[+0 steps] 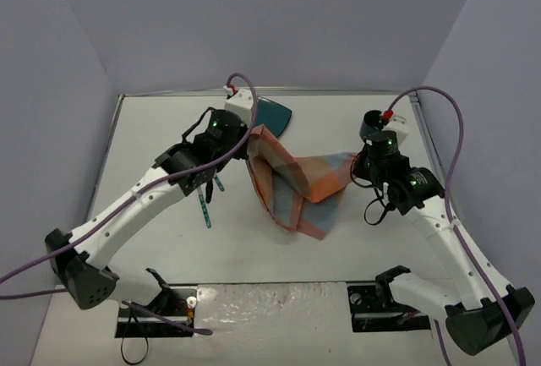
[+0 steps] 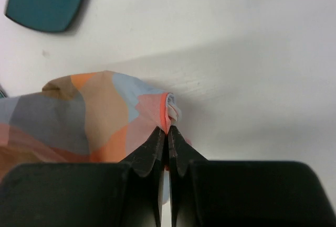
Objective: Set the dinner table for one person
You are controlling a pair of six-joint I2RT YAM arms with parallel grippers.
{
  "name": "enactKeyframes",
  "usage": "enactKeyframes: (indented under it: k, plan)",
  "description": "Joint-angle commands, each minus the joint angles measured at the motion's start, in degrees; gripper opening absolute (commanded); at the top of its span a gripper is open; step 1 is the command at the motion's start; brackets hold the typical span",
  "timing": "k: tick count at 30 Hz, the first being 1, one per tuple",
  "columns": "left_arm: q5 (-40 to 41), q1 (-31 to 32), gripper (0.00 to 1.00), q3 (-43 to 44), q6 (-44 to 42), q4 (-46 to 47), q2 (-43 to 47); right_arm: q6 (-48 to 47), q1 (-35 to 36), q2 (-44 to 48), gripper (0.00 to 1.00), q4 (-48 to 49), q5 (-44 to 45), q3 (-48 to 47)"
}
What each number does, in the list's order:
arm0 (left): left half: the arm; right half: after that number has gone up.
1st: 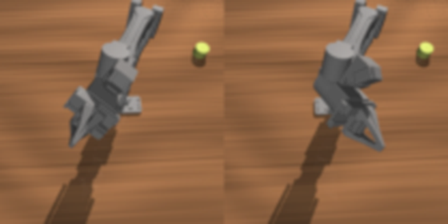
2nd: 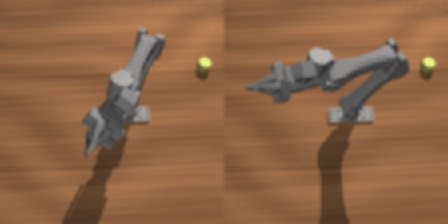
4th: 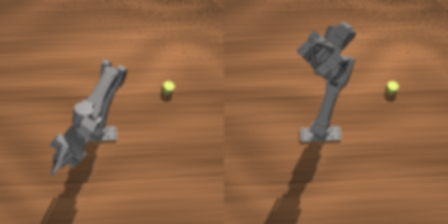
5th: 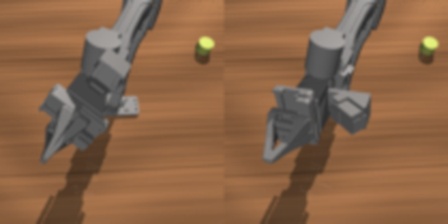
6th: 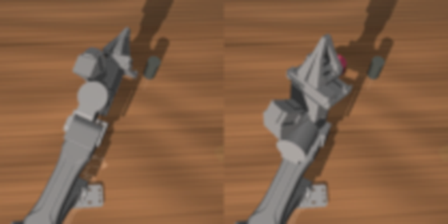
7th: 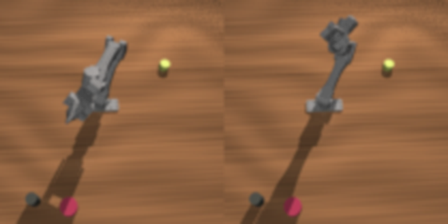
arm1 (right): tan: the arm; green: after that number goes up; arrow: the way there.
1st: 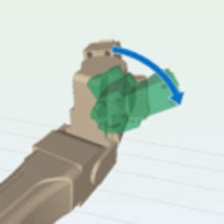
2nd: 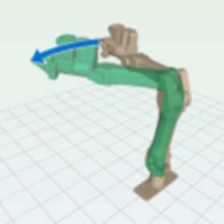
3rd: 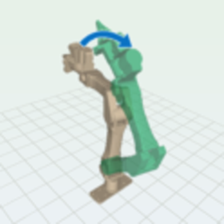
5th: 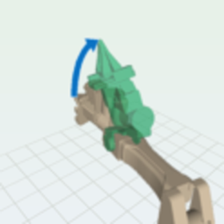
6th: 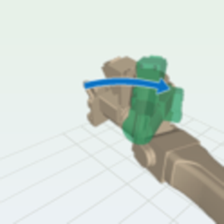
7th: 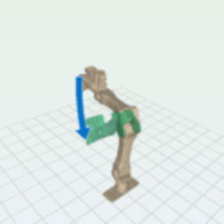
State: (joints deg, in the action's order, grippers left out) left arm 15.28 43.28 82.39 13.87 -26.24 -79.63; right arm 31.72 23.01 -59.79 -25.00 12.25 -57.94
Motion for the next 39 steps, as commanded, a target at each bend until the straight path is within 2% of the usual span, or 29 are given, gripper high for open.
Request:
enactKeyframes:
  k: [1, 6, 13, 19, 21, 25, 28, 31, 34, 39]
  plan:
    - [-0.54, 0.13, 0.0, -1.61, -4.53, 5.3, 10.56, -3.95, -1.09, 4.08, 0.0, -7.36, 6.86, -8.68]
    - [-4.01, 0.57, 0.0, -6.08, -6.13, 6.28, 21.89, -4.91, -1.39, 9.05, 0.0, -12.84, 10.39, -15.25]
    - [-14.48, 1.46, 0.0, -12.16, -3.52, 2.91, 33.81, -2.51, -1.31, 16.74, 0.0, -19.79, 10.54, -19.29]
    - [-20.05, 1.7, 0.0, -15.08, 2.54, -2.17, 37.83, 1.03, -1.39, 19.5, 0.0, -26.05, 6.65, -21.6]
    - [-17.85, 1.63, 0.0, -16.74, 4.47, -2.33, 37.96, 1.52, -1.39, 18.98, 0.0, -27.23, 7.02, -21.9]
    - [-8.65, 1.54, 0.0, -18.9, 9.8, -1.32, 33.08, 2.62, -1.31, 15.92, 0.0, -26.71, 9.48, -18.2]
    - [-4.85, 0.56, 0.0, -19.36, 13.07, -0.03, 24.13, 2.82, -1.31, 11.66, 0.0, -22.0, 11.05, -14.38]
    - [-6.88, -3.76, 0.0, -19.69, 17.99, 3.7, 15.07, 2.06, -2.41, 4.36, 0.0, -15.61, 11.64, -9.73]
    - [-10.38, -10.1, 0.0, -21.29, 22.17, 10.85, 5.14, -0.74, -8.12, -2.02, 0.0, -9.26, 6.33, -6.6]
    - [-9.25, -12.67, 0.0, -19.27, 24.63, 17.11, -6.54, -4.33, -17.67, -15.61, 0.0, -0.6, -2.73, -5.88]
